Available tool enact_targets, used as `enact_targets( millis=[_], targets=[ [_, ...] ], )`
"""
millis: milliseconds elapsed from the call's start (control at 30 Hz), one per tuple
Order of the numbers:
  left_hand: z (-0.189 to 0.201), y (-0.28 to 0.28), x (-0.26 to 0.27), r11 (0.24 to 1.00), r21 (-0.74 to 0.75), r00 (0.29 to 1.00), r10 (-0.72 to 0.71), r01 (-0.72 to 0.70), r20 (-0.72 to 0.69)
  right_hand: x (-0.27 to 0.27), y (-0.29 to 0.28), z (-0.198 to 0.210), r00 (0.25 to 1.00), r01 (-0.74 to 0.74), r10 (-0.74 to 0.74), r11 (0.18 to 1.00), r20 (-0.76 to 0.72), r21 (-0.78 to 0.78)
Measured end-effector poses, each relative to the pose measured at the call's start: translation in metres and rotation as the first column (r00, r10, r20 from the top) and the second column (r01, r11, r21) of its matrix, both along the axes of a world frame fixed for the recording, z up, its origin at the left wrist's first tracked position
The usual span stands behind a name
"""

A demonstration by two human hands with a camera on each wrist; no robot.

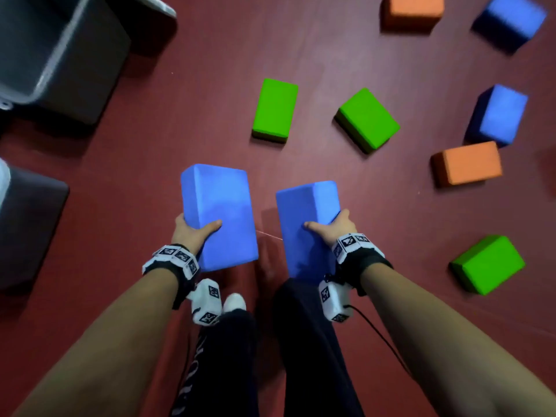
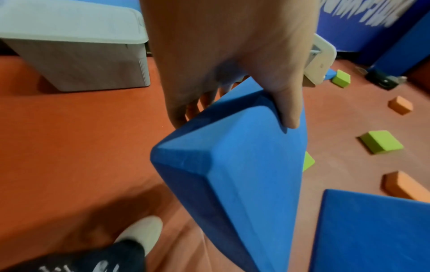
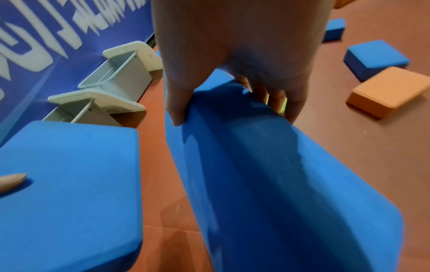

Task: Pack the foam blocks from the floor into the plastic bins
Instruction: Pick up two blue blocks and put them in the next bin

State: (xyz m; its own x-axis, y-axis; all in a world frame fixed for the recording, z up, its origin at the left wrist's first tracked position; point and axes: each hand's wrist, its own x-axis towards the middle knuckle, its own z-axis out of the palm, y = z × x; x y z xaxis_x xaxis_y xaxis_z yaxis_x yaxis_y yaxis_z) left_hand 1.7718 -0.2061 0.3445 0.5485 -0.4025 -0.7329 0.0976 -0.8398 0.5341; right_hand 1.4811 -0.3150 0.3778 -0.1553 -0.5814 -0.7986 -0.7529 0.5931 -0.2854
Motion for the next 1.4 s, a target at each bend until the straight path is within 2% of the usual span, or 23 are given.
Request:
enact_targets(
  millis=[133,233,467,633,733,833,1000,1067,1167,1300,1400],
  targets=[
    [-0.003,-0.034,0.013,0.996,-0.044,0.995,0.075,-0.078,-0.071,0.037,-0.052,-0.001,0.994,-0.107,0.107,0.994,-0.023,0.009],
    [-0.007,-0.065,0.033,0.997,-0.015,0.994,0.069,-0.071,-0.079,0.077,-0.085,-0.005,0.983,-0.17,0.169,0.985,-0.067,-0.015],
    [-0.021,-0.124,0.147,0.997,0.072,0.995,0.004,0.003,-0.097,0.206,-0.156,-0.022,0.976,-0.214,0.209,0.973,-0.059,-0.091],
    [-0.014,-0.149,0.245,0.996,0.077,0.988,-0.027,0.039,-0.152,0.313,-0.194,-0.023,0.981,-0.161,0.172,0.978,0.085,-0.129],
    [-0.008,-0.168,0.31,0.994,0.105,0.987,0.025,-0.009,-0.156,0.383,-0.22,-0.031,0.952,-0.261,0.284,0.947,0.11,-0.189],
    [-0.004,-0.19,0.365,0.988,0.111,0.982,0.124,-0.109,-0.144,0.456,-0.254,-0.019,0.925,-0.338,0.369,0.908,0.09,-0.247],
    [-0.003,-0.23,0.428,0.983,0.067,0.985,0.171,-0.168,-0.032,0.549,-0.317,-0.013,0.885,-0.397,0.433,0.894,0.171,-0.209],
    [-0.008,-0.242,0.452,0.991,0.02,0.991,0.13,-0.129,-0.042,0.58,-0.342,-0.009,0.831,-0.481,0.518,0.852,0.204,-0.206],
    [-0.003,-0.274,0.487,0.992,-0.069,0.993,0.107,-0.11,-0.05,0.624,-0.385,0.0,0.717,-0.642,0.668,0.744,0.2,-0.185],
    [0.003,-0.314,0.523,0.991,-0.022,0.991,0.132,-0.132,0.022,0.674,-0.423,0.004,0.698,-0.628,0.686,0.724,0.204,-0.285],
    [0.003,-0.332,0.554,0.98,-0.048,0.981,0.193,-0.191,0.028,0.716,-0.438,-0.002,0.748,-0.56,0.645,0.741,0.158,-0.371]
  ],
)
